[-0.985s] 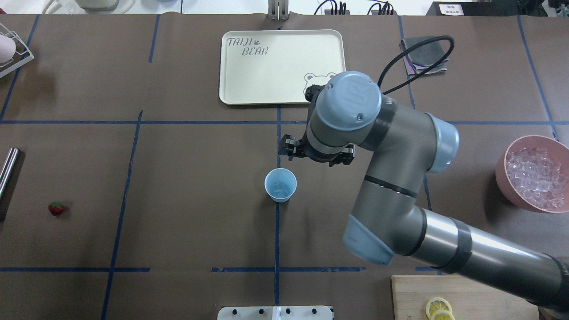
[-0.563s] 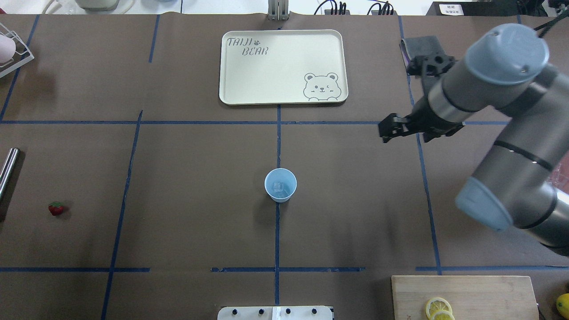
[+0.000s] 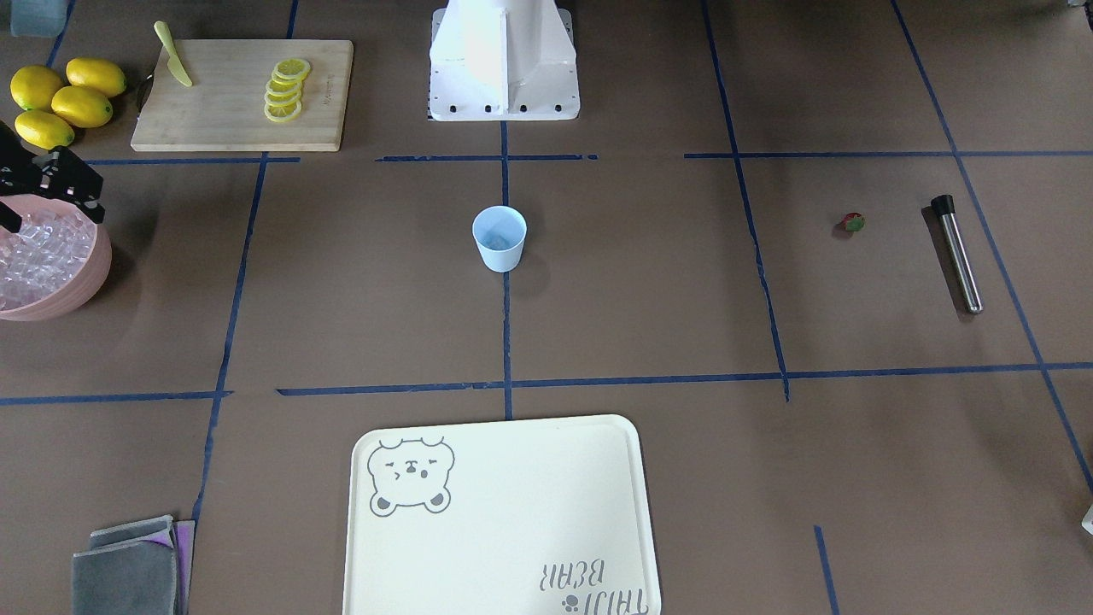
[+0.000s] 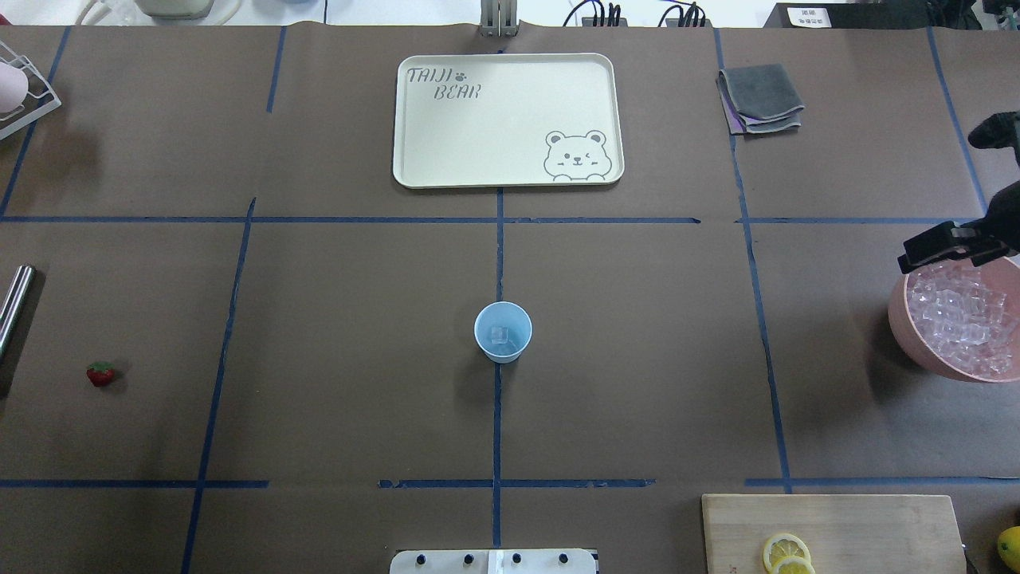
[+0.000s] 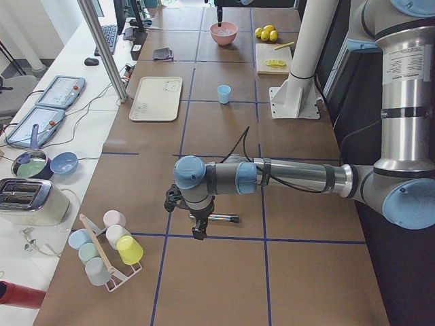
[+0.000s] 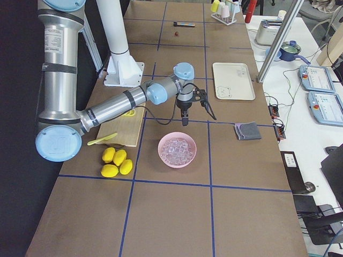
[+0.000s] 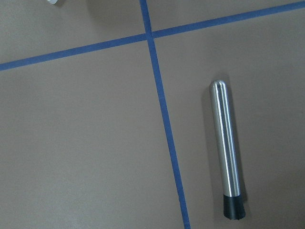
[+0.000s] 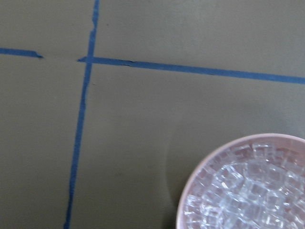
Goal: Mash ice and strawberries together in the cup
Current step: 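Grasp a third ice cube from the bowl with the right gripper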
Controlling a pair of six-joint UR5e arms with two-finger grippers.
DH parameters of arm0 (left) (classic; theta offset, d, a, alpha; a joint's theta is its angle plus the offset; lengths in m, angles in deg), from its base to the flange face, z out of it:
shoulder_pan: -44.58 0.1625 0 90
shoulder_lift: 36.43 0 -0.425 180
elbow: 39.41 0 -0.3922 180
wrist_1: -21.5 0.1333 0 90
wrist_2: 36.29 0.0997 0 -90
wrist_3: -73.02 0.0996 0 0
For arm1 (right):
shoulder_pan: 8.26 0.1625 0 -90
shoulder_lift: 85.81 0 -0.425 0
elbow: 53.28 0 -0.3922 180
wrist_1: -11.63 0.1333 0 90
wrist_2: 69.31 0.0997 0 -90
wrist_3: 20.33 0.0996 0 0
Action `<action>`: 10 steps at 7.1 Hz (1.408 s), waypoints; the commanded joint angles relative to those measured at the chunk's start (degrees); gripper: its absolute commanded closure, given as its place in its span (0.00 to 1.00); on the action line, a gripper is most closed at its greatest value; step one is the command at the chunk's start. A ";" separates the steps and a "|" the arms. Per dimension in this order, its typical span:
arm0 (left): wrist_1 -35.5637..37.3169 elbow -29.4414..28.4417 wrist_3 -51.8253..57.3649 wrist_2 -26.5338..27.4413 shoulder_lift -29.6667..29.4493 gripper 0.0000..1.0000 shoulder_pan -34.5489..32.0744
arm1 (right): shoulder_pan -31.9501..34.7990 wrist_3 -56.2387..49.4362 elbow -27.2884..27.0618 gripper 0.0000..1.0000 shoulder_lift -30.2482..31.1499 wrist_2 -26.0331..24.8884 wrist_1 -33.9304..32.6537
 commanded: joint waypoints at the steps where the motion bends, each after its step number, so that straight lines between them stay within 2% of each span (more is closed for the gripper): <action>1: 0.00 -0.13 -0.06 0.00 0.00 0.00 0.06 | 0.43 5.23 2.45 0.10 5.22 -0.28 6.83; 3: -0.09 0.04 0.03 -0.09 0.00 0.00 0.15 | 0.25 8.77 6.32 0.16 6.45 -0.64 14.12; 4: -0.09 0.13 0.03 -0.09 0.00 0.00 0.15 | 0.16 8.79 8.60 0.23 6.71 -1.07 16.41; 5: -0.09 0.22 0.03 -0.09 0.00 0.00 0.15 | -0.01 8.61 10.36 0.25 6.72 -1.86 17.74; 10: -0.09 0.31 0.03 -0.09 0.00 0.00 0.24 | -5.63 8.18 10.82 0.33 9.09 -6.00 17.84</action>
